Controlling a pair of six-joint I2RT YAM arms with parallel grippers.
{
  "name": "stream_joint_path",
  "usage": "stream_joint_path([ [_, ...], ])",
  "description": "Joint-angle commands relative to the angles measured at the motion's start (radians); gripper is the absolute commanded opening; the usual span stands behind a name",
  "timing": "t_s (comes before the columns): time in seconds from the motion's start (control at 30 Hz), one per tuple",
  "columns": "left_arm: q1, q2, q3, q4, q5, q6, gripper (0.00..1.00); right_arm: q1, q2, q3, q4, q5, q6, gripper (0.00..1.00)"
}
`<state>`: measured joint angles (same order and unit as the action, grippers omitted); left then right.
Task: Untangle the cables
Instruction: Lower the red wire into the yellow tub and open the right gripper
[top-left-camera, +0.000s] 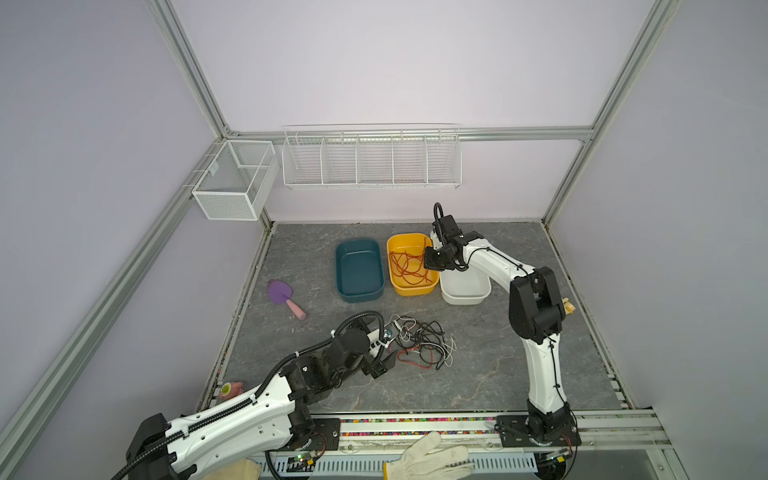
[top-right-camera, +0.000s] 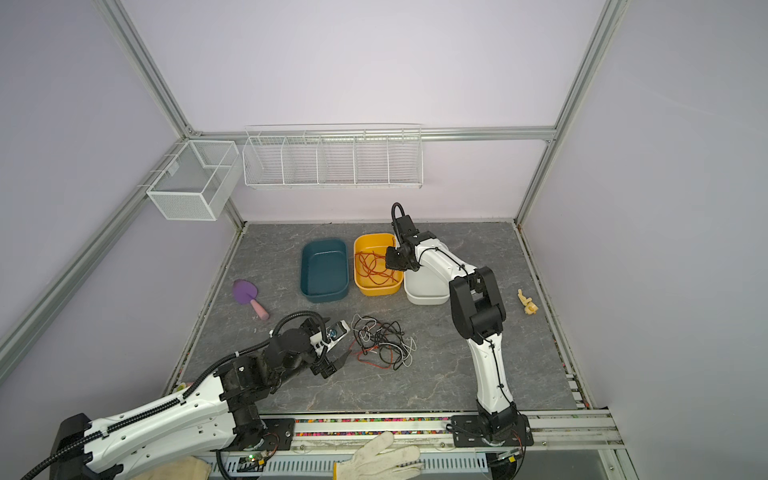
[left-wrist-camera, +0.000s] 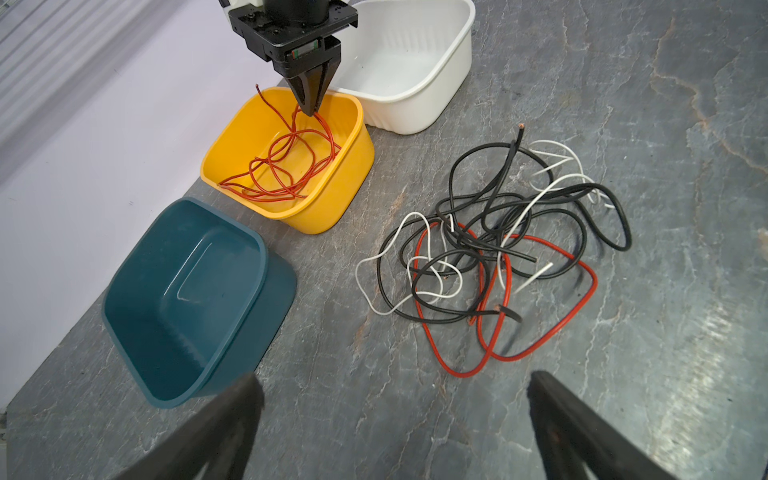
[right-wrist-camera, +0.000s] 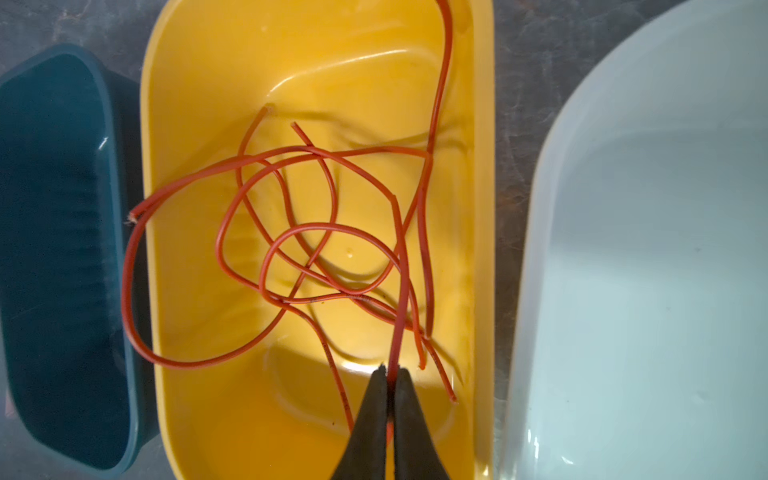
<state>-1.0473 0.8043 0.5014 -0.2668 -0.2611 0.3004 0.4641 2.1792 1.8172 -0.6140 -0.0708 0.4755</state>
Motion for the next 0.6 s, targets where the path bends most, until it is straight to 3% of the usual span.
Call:
stream_joint_path([
  [0.0,0.003,0.006,0.001,0.002,0.014,0.019,0.99,0.017,0.005,0.035,-0.050,0.056,0.006,0.07],
  [0.23,0.003,0.014,0.003,-0.006,0.019,0.016,0.99,0.037,-0.025,0.043,-0.079,0.087,0.003,0.08],
  [0.57,0.003,0.024,0.014,-0.017,0.026,0.010,0.99,0.062,-0.053,0.078,-0.145,0.071,0.005,0.26],
])
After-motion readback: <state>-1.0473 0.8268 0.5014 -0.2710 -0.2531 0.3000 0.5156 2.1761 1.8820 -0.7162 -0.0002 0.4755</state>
